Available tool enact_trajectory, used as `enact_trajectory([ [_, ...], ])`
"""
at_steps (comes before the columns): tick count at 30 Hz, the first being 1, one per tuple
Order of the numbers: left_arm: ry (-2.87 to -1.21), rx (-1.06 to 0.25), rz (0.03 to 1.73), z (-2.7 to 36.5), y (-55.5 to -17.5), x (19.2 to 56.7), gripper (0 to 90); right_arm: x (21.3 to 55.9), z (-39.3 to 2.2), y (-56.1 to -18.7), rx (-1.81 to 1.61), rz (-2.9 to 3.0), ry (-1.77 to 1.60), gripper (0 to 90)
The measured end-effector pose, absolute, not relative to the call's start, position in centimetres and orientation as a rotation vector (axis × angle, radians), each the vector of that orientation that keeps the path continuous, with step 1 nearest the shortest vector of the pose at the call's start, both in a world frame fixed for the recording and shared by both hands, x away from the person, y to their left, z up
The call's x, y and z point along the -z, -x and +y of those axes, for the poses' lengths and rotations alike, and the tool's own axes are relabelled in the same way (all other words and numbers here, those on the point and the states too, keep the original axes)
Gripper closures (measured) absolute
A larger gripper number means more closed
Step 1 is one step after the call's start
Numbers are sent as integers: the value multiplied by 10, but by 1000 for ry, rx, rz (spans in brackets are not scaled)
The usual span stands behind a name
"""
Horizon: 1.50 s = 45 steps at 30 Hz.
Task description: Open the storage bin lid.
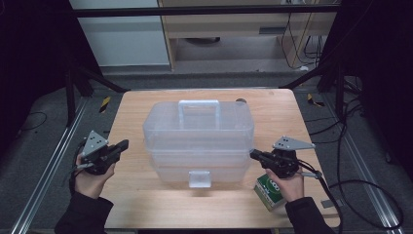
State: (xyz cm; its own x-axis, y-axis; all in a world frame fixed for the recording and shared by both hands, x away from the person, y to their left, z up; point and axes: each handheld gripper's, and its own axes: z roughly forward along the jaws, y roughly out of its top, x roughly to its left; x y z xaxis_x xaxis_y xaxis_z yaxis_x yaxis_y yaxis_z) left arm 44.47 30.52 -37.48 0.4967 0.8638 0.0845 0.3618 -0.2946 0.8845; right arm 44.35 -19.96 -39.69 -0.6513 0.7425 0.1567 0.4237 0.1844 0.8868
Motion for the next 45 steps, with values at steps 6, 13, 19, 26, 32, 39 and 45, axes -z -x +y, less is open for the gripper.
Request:
enact_trajectory([
  [6, -1915, -673, 992, 297, -447, 387, 897, 397, -199, -444, -1455, 2156, -1108, 900],
  [13, -1942, -607, 945, 284, -448, 393, 897, 397, -200, -444, -1457, 2159, -1109, 900],
  [19, -1937, -584, 923, 278, -448, 394, 897, 396, -199, -444, -1456, 2158, -1110, 900],
  [26, -1929, -559, 894, 271, -448, 393, 897, 396, -199, -445, -1456, 2153, -1109, 900],
  [32, -1913, -559, 881, 270, -446, 389, 897, 394, -199, -446, -1462, 2149, -1108, 900],
  [39, -1892, -574, 885, 267, -448, 384, 897, 390, -201, -450, -1497, 2132, -1116, 900],
  [45, -1868, -581, 894, 266, -451, 380, 897, 386, -199, -453, -1490, 2124, -1110, 900],
])
